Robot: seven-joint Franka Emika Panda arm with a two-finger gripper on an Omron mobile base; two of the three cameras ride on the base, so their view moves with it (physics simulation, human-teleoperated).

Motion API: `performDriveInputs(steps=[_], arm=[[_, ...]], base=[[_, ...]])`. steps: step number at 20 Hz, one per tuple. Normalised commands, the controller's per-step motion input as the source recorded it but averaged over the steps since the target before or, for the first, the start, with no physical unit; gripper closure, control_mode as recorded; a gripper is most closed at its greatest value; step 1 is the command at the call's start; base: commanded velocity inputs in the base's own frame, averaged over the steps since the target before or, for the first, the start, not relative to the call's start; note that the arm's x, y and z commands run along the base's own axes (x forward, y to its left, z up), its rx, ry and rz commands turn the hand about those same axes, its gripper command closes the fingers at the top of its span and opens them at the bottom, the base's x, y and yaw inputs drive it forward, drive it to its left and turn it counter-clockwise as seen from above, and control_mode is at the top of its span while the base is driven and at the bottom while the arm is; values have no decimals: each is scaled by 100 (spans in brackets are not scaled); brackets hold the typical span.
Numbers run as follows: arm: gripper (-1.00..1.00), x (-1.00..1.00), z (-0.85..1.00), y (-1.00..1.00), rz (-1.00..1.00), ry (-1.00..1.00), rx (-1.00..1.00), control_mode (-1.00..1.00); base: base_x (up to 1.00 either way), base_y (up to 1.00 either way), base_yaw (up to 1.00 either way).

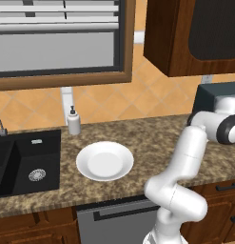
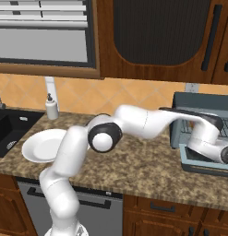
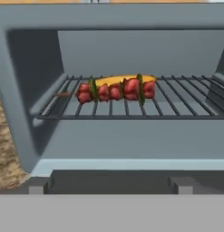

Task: Pick up the kebab skewer and baguette bread, and place them inside the toaster oven. Close the toaster oven door and start by setting the timer.

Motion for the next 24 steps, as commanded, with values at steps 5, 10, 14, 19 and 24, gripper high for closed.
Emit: performDriveInputs(steps=[5, 10, 14, 19, 24], arm=[[-100, -60, 1, 31, 1, 0, 0, -100], [-100, -57, 0, 42, 3, 0, 0, -100], [-100, -48, -4, 22, 2, 0, 0, -100], [-100, -39, -12, 9, 2, 0, 0, -100], [-100, -25, -11, 4, 2, 2, 0, -100]], base=[[0, 0, 0], [0, 0, 0], [0, 0, 0], [0, 0, 0], [0, 0, 0]])
